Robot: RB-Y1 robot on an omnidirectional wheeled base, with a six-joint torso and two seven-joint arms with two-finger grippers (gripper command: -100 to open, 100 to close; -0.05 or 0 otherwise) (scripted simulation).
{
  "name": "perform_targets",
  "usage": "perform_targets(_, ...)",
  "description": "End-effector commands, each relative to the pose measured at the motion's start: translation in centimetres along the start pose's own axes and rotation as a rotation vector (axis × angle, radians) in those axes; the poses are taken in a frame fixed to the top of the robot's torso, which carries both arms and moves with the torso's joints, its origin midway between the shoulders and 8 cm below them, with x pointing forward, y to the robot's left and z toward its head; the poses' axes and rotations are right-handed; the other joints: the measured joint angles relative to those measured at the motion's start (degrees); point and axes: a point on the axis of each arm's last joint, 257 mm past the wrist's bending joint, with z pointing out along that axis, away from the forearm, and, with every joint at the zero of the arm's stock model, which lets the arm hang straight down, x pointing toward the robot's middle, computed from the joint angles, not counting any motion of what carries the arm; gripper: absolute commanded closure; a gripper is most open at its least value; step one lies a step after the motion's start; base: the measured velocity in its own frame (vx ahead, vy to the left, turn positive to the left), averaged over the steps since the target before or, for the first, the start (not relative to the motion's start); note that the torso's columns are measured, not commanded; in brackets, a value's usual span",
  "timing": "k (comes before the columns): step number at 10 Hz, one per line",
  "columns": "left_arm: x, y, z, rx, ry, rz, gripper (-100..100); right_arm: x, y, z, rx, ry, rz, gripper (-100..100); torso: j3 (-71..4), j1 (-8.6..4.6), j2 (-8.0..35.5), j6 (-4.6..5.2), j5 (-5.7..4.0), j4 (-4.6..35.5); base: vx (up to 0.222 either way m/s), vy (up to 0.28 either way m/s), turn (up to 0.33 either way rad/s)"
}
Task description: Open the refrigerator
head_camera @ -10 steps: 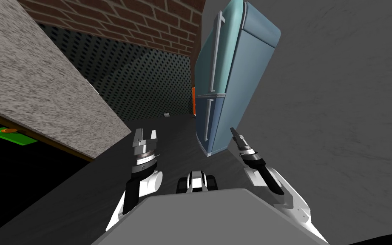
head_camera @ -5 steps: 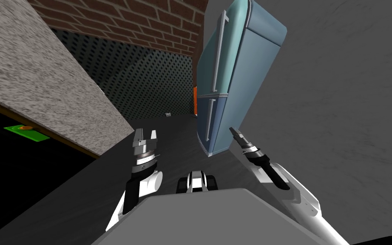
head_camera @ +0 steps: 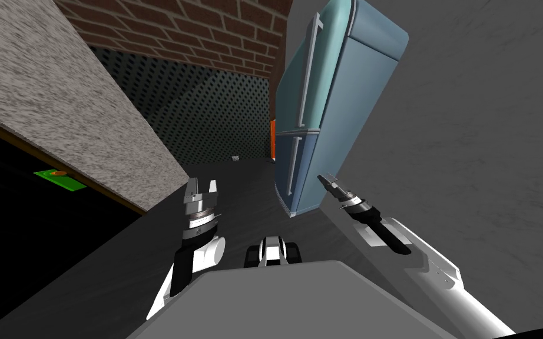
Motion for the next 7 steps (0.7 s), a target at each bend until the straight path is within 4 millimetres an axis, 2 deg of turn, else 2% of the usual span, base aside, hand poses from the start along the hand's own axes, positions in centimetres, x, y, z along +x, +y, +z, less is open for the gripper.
perform_targets(1,0.0,0.0,0.0,0.0,0.0,0.0,0,-0.8,-0.9,0.6,-0.026,0.043,-0.123,-100,0.0,0.0,0.0,0.01,0.0,0.0,-0.001,0.021,0.074)
perform_targets(7,0.0,0.0,0.0,0.0,0.0,0.0,0,-2.0,-1.5,2.1,-0.097,0.127,-0.319,-100,0.0,-0.01,0.0,-0.01,0.0,0.0,0.003,0.012,0.038)
